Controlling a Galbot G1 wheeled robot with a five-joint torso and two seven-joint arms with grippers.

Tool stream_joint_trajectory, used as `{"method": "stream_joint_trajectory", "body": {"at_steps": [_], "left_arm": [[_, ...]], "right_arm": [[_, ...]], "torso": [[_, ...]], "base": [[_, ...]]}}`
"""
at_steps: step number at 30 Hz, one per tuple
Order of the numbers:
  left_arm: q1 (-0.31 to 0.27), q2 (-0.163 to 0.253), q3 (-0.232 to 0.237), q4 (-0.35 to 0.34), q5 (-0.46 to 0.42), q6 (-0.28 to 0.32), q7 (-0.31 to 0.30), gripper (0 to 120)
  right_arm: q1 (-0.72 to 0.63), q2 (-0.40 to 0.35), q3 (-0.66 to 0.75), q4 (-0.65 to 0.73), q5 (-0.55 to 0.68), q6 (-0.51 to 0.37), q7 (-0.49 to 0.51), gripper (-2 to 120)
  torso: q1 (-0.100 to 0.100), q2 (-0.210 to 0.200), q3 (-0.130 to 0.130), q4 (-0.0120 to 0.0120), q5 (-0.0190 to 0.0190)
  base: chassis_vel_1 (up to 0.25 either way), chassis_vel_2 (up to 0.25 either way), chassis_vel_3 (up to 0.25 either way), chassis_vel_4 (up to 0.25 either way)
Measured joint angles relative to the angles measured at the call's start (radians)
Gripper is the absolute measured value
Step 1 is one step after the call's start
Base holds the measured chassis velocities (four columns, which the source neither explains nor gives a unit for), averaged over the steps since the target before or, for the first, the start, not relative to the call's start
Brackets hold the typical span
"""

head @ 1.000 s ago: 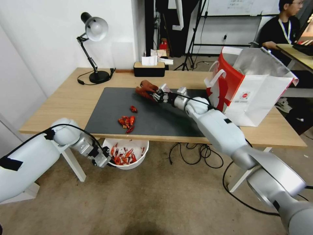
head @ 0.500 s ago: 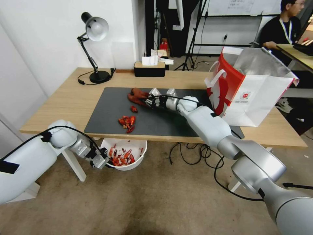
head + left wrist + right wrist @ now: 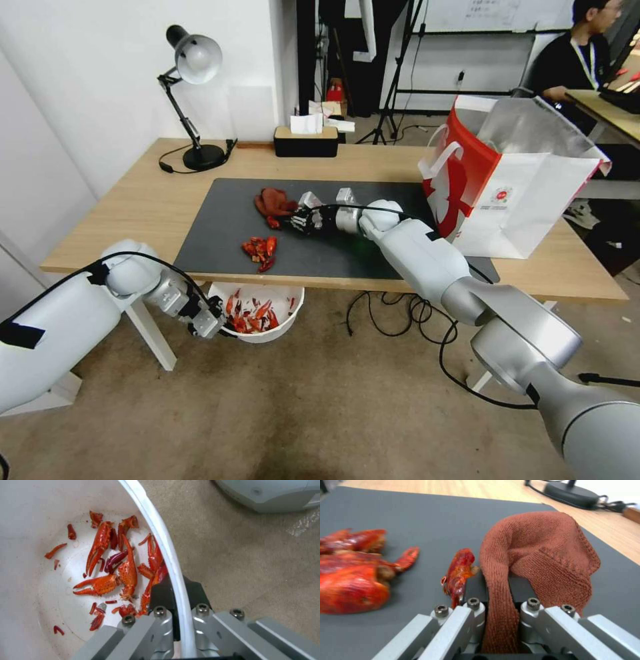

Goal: Sweep shrimp from table into container with towel, then put container into takeout bag.

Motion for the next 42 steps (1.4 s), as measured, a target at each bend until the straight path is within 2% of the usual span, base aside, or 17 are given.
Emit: {"method": "stream_joint_trajectory", "body": {"at_steps": [18, 26, 42], "left_arm": [[-0.007, -0.001, 0.002, 0.002, -0.003, 0.0, -0.002, 0], [-0.018, 0.0, 0.003, 0.005, -0.009, 0.0, -0.003, 0], [-0.026, 0.002, 0.017, -0.004, -0.024, 0.001, -0.001, 0]], "right_arm": [[-0.009, -0.02, -0.052, 0.069, 0.004, 0.037, -0.18, 6], [-0.02, -0.033, -0.07, 0.106, 0.007, 0.036, -0.192, 6], [-0.059, -0.132, -0.116, 0.248, 0.059, 0.0, -0.175, 6]], "torso": [[0.0, 0.0, 0.0, -0.0002, 0.0001], [0.0, 0.0, 0.0, 0.0, 0.0002], [0.0, 0.0, 0.0, -0.0003, 0.0003]], "base": [[0.0, 0.0, 0.0, 0.0], [0.0, 0.0, 0.0, 0.0], [0.0, 0.0, 0.0, 0.0]]}}
